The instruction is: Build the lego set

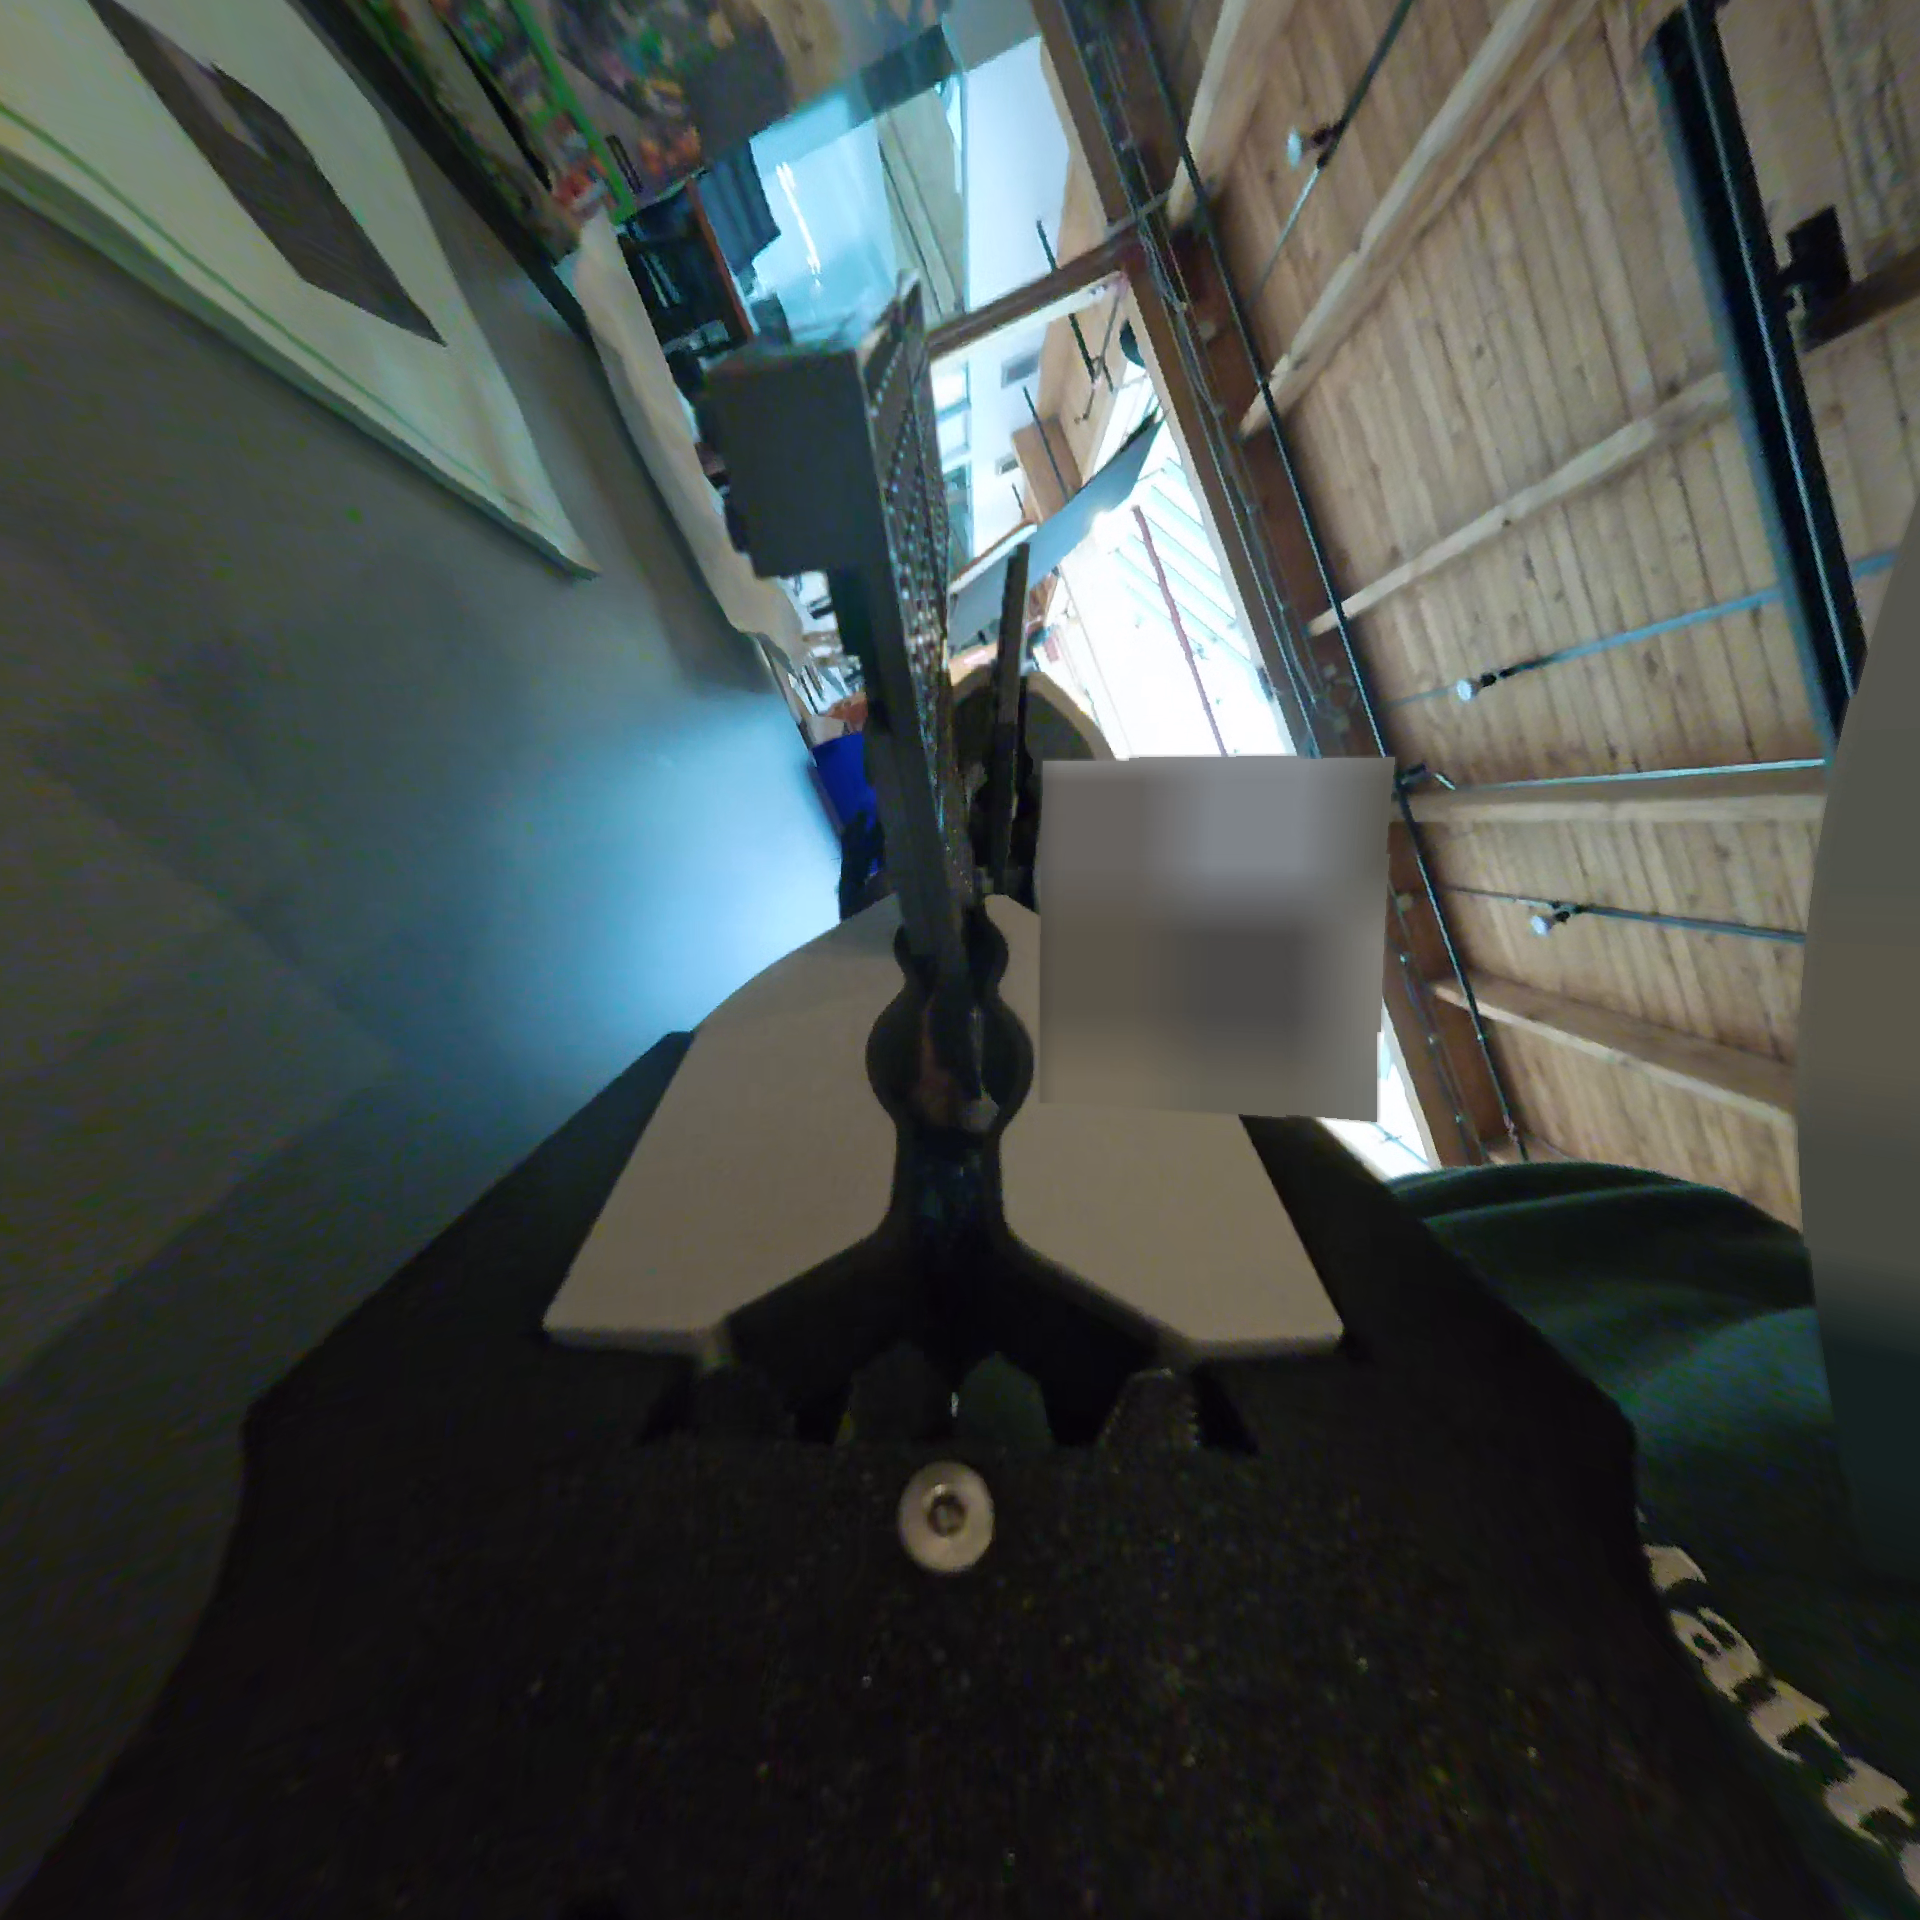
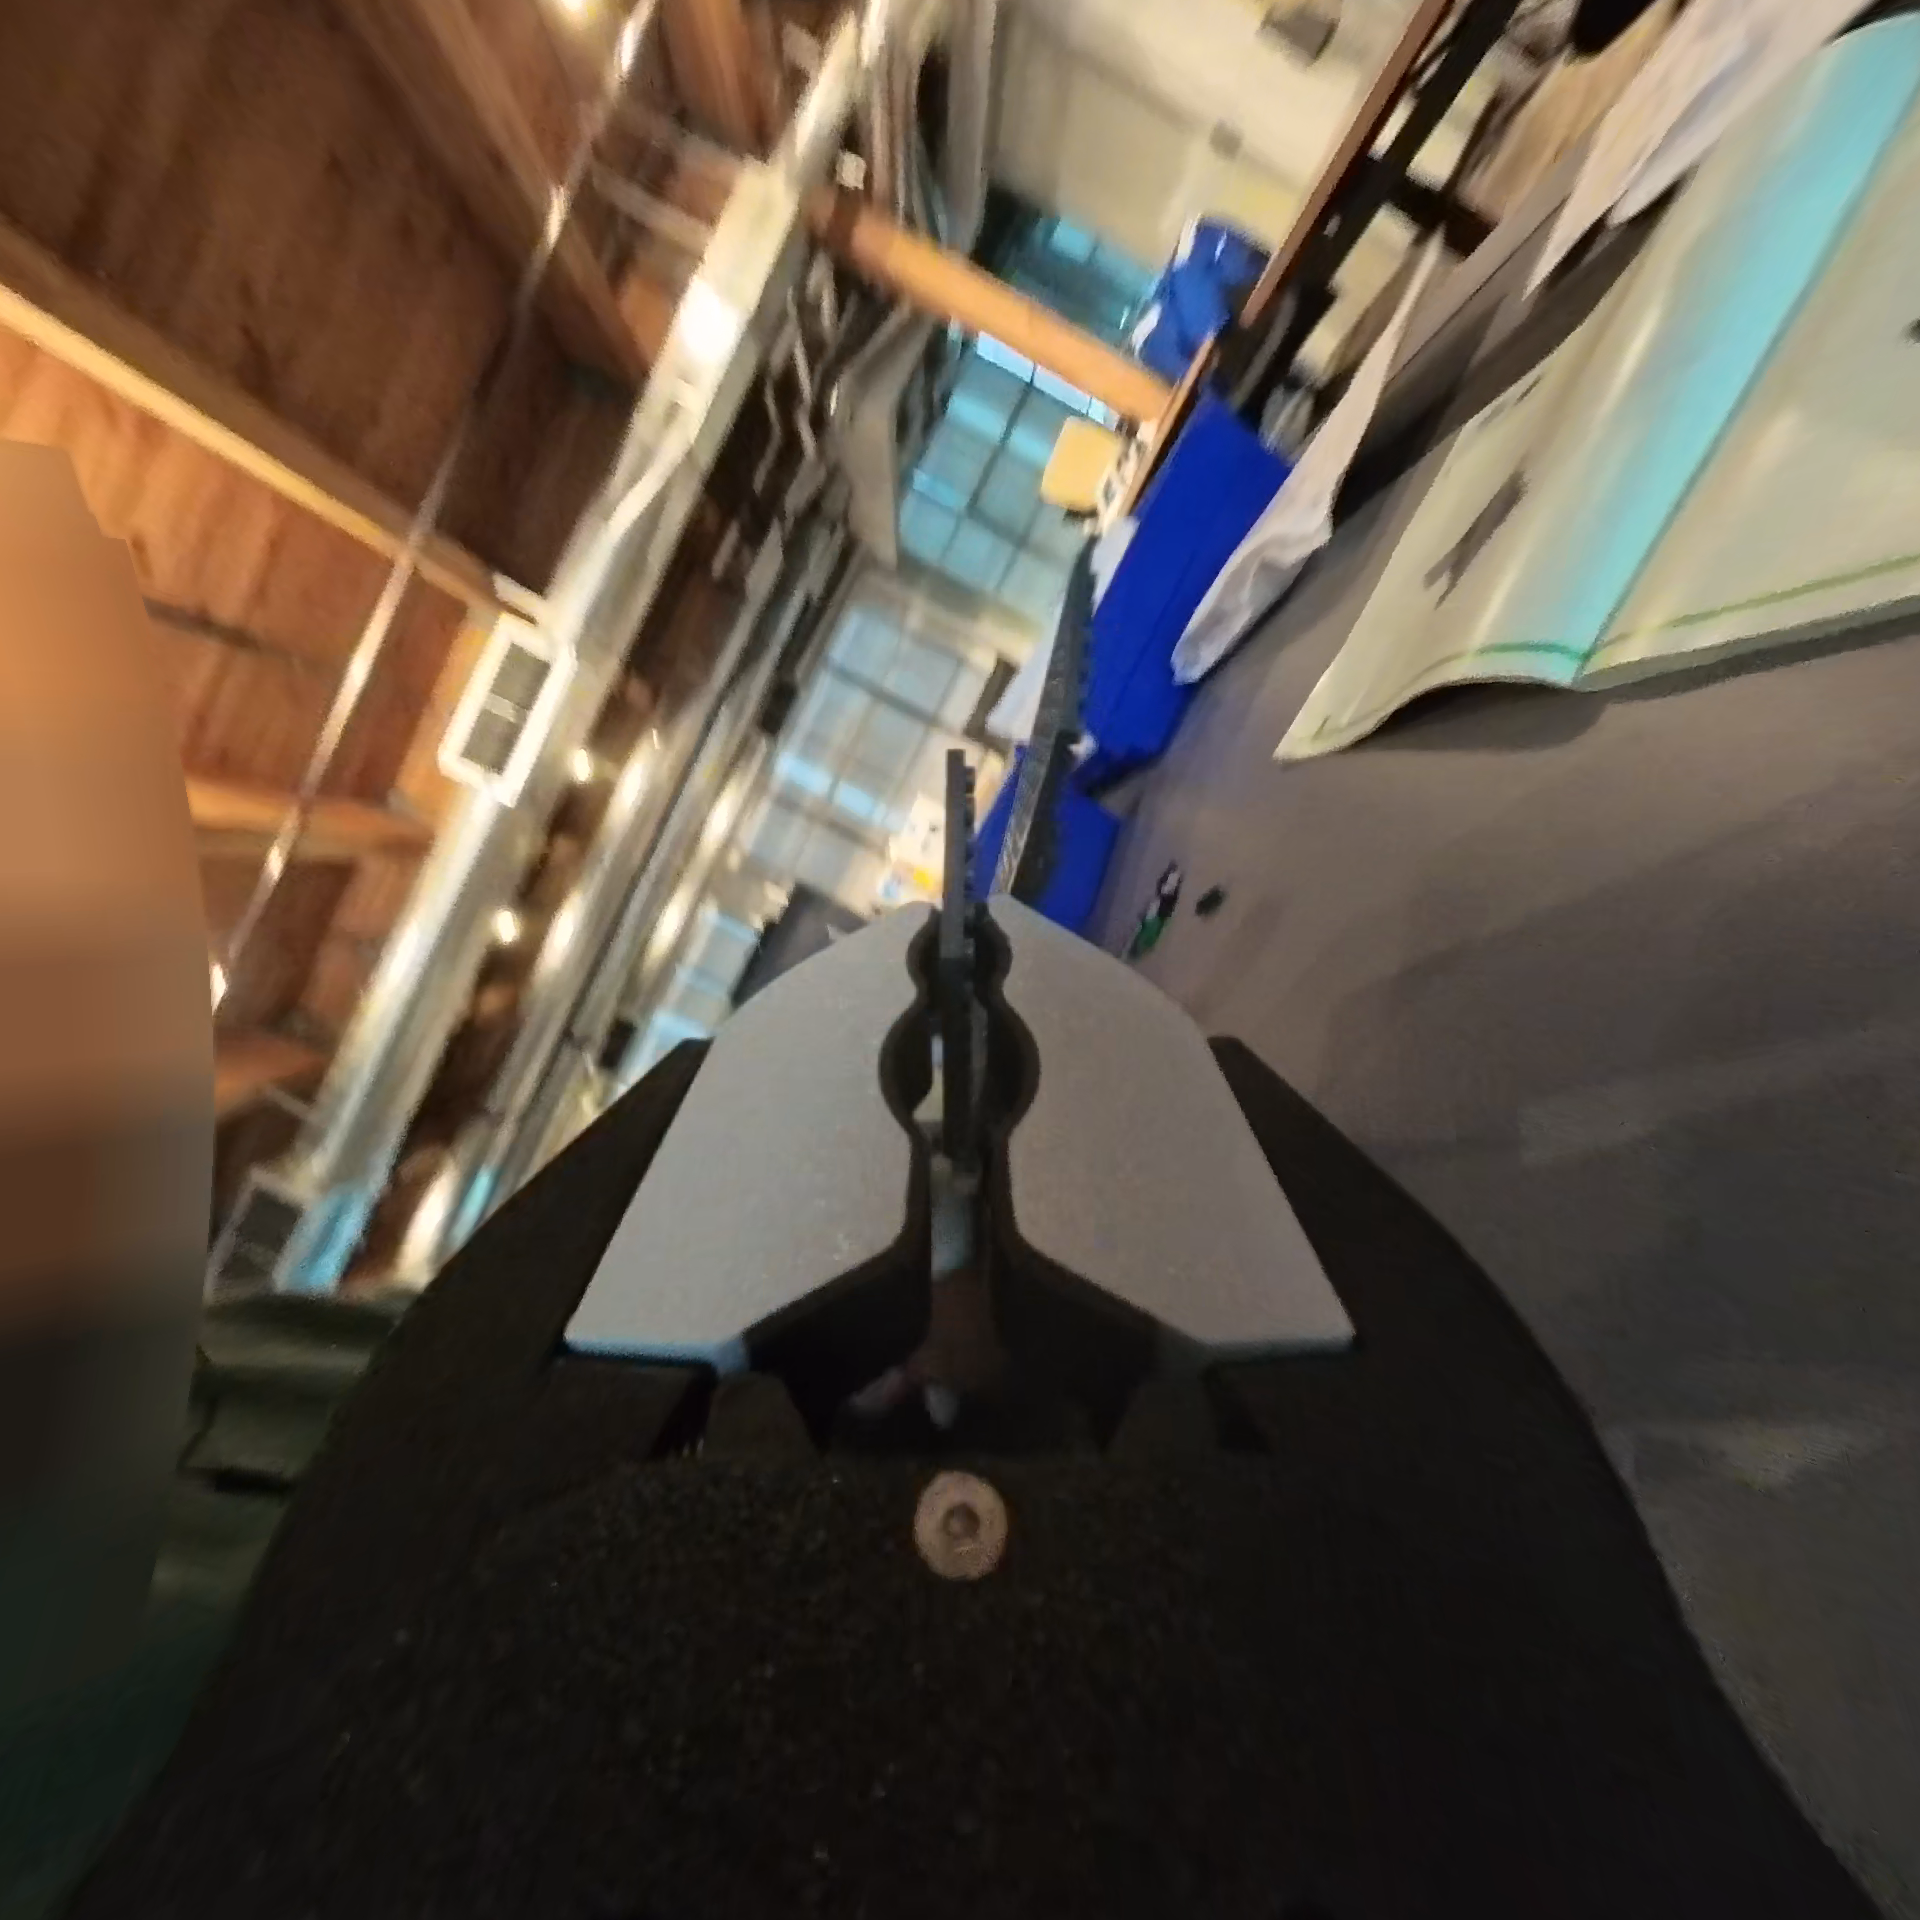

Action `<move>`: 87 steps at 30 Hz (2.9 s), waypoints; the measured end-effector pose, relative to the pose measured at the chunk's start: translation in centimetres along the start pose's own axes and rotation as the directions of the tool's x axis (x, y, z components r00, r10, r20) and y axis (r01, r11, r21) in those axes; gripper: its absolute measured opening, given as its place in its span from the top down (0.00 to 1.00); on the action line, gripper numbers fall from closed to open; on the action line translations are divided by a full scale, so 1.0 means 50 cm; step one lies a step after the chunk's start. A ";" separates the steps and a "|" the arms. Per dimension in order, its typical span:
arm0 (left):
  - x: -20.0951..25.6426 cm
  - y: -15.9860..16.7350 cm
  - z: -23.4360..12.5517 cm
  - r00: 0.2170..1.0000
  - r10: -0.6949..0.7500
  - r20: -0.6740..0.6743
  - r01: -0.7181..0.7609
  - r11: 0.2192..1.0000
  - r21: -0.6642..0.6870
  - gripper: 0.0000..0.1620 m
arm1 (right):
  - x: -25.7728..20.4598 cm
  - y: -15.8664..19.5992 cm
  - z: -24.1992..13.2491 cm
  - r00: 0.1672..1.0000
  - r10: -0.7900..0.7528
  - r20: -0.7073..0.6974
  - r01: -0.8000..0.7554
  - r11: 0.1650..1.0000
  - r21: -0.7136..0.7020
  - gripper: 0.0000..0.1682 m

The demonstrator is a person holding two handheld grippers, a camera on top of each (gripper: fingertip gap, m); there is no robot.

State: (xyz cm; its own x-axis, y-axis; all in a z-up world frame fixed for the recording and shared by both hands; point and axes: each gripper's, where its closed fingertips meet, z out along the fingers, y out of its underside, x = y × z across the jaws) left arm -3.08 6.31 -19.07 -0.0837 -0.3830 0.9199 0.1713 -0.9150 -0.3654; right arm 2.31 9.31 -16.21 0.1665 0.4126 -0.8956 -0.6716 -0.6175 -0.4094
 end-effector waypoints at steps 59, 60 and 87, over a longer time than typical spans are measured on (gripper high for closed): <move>0.034 -0.007 0.009 0.996 0.043 -0.082 -0.037 0.996 0.080 0.97 | -0.017 0.020 0.027 0.987 -0.154 -0.044 0.155 0.988 0.004 0.94; 0.034 -0.007 0.009 0.996 0.047 -0.080 -0.040 0.996 0.081 0.97 | -0.017 0.021 0.028 0.988 -0.152 -0.040 0.152 0.988 0.002 0.94; 0.056 0.007 0.011 0.990 0.062 -0.124 -0.063 0.998 -0.008 0.96 | -0.051 0.067 0.020 0.986 -0.139 0.096 0.162 0.940 -0.302 0.94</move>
State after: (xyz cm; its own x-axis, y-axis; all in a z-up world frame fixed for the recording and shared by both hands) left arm -2.71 4.97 -16.53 -0.1937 -0.4515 0.8710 0.1688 -0.8899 -0.4238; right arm -1.06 6.86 -15.12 0.1880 0.5568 -0.8091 -0.3861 -0.7156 -0.5821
